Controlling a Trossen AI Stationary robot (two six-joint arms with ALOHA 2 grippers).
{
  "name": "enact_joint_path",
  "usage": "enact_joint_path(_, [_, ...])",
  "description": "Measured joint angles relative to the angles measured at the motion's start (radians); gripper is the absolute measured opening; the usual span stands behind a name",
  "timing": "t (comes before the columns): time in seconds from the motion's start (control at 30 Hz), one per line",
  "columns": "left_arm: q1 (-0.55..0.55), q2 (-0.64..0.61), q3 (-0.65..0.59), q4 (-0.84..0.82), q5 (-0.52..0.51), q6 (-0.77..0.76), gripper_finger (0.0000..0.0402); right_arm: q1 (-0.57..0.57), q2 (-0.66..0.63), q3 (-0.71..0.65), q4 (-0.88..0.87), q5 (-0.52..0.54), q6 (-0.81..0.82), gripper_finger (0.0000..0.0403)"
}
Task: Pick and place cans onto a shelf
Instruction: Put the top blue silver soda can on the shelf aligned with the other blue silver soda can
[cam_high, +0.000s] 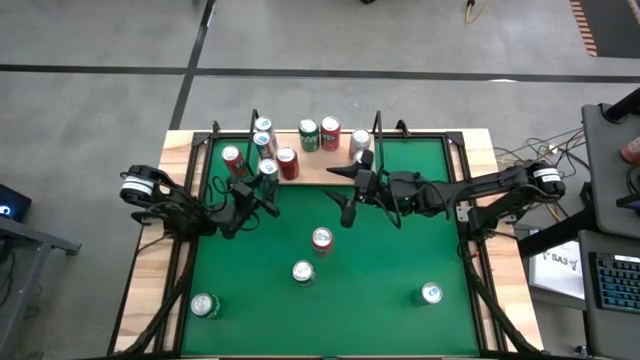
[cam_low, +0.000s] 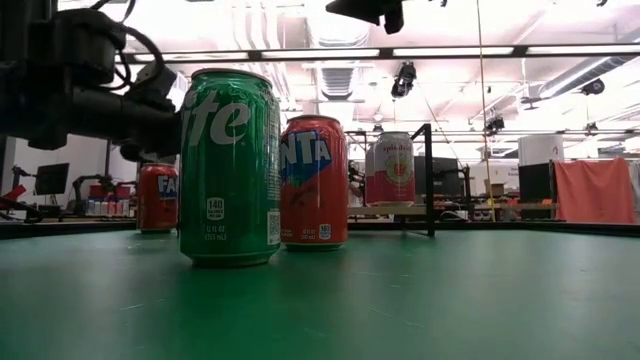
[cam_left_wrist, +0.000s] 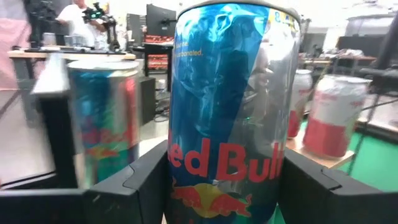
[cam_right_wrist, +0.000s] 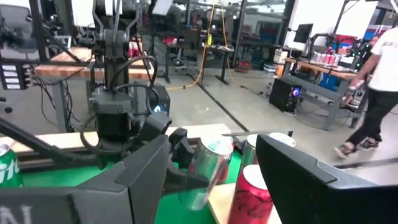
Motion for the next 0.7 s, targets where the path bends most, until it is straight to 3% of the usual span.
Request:
enact_joint_path(0.33, [-0.008,-0.002,0.066,0.0,0.027,0.048,0.0215,-0.036,0.115,0.054,0.1,-0.003,-0.008,0.0233])
enact_joint_path(0.7, [-0.032,-0.134,0.07,0.0,0.039,0.18,0.0215,-0.08,0.288,0.304,-0.108,-0.034,0.021,0.0233])
